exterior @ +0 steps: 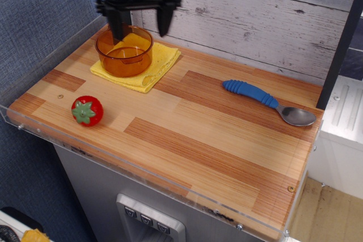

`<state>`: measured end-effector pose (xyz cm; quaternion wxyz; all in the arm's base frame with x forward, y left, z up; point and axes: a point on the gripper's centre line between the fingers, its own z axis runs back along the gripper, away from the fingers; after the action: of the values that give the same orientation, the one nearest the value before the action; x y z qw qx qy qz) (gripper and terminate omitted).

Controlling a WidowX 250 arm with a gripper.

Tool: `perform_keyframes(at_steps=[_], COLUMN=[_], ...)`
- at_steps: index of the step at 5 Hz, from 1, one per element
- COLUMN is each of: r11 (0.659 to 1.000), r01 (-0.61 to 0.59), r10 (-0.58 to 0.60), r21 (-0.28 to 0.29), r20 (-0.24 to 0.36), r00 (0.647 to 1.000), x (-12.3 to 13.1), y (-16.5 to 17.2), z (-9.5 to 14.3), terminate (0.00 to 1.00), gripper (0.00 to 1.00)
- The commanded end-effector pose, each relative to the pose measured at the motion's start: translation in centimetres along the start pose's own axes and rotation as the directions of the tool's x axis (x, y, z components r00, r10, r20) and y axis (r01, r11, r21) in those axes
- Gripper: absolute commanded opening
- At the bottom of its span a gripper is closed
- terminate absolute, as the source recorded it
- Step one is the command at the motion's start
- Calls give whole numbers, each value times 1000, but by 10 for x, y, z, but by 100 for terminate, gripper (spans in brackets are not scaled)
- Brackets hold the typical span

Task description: Put the orange container on top of the yellow cloth

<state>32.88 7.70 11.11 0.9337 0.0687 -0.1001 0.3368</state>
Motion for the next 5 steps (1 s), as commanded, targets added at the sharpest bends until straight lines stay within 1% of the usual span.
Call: perform_keyframes(at_steps=[1,2,3,4,5], r11=[984,966,944,894,866], r01=[175,257,321,432,480], r10=[-173,-253,-315,-423,-470], r21=[-24,-38,-77,-119,-139], r20=[58,86,83,94,102], r00=[983,964,946,901,877], x=[-46,-57,-63,-76,-86], y=[-23,-46,-71,-97,-107], z=[31,35,34,28,27], terminate=[0,0,0,0,0], gripper=[100,100,100,100,100])
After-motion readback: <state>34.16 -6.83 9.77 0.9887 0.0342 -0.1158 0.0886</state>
